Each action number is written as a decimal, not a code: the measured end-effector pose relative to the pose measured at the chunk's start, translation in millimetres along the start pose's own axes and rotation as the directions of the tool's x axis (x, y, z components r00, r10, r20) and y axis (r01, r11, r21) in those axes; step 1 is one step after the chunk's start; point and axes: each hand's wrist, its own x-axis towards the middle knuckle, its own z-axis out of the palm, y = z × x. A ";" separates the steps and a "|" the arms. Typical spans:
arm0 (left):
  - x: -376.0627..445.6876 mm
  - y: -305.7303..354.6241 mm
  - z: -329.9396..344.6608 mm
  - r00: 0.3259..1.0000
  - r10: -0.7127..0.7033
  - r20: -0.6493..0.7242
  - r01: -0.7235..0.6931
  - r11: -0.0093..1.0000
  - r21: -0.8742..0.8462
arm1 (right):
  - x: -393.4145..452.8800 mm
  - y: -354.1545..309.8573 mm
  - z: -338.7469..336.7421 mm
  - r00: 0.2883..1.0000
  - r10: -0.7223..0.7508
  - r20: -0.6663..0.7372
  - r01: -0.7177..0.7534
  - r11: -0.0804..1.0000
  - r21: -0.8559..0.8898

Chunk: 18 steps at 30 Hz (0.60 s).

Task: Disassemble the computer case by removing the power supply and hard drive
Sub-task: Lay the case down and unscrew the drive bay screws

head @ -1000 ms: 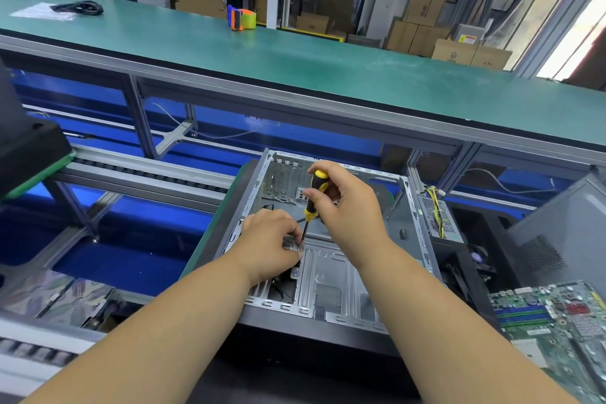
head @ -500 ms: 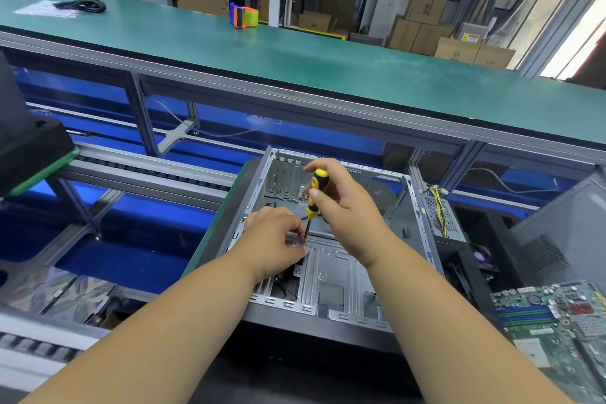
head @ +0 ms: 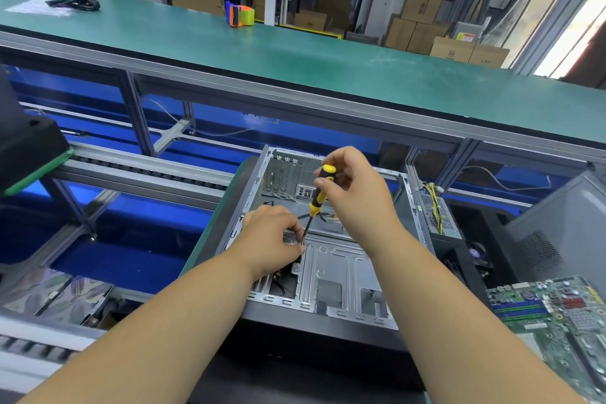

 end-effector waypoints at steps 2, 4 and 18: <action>-0.2 -0.5 0.1 1.000 0.001 0.005 -0.001 1.000 -0.005 | -1.6 -0.3 -0.6 1.000 0.002 0.018 -0.002 1.000 0.002; -0.1 -0.8 0.5 1.000 0.005 0.005 -0.005 1.000 -0.005 | -3.0 -0.8 -0.9 0.999 -0.010 0.035 0.011 0.999 -0.031; 4.1 -4.0 3.8 1.000 -0.001 0.025 0.000 0.999 0.038 | 0.1 -14.1 -2.0 0.996 -0.077 -0.037 0.072 0.989 -0.127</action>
